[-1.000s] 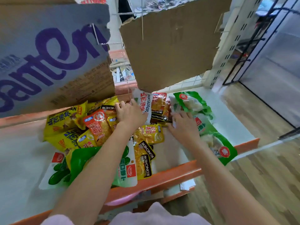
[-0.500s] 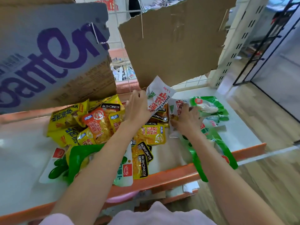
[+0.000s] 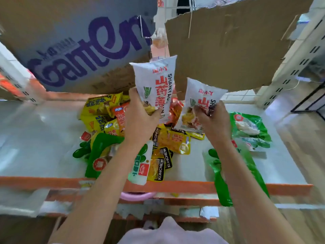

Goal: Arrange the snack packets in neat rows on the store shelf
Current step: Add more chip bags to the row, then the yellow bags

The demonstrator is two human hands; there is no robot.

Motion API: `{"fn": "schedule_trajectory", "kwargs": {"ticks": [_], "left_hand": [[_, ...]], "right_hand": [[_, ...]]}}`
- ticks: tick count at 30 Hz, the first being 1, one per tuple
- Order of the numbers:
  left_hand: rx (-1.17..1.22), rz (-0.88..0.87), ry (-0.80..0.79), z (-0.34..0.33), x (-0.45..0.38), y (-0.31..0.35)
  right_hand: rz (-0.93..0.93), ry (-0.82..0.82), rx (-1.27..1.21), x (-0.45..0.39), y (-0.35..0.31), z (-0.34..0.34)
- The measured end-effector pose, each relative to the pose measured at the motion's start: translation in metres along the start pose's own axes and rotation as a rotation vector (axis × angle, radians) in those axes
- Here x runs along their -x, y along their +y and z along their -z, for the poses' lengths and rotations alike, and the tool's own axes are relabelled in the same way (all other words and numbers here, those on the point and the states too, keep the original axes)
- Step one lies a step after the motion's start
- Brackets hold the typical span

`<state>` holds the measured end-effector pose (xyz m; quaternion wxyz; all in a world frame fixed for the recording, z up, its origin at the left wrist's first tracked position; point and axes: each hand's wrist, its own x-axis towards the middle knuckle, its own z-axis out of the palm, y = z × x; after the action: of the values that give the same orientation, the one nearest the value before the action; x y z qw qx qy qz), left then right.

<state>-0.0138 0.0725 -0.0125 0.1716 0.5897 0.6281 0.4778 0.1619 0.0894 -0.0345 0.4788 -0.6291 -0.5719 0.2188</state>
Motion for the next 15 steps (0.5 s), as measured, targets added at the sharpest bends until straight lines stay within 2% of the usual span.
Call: {"fn": "schedule_trajectory", "kwargs": {"ticks": [4, 8, 15], "left_hand": [[0.043, 0.199, 0.061, 0.039, 0.034, -0.028], [0.068, 0.378, 0.133, 0.08, 0.072, -0.051], [0.171, 0.652, 0.404, 0.156, 0.151, -0.088]], "right_hand": [[0.046, -0.221, -0.203, 0.028, -0.031, -0.019], [0.046, -0.527, -0.215, 0.059, -0.042, -0.048], [0.116, -0.889, -0.211, 0.114, -0.084, -0.103]]}}
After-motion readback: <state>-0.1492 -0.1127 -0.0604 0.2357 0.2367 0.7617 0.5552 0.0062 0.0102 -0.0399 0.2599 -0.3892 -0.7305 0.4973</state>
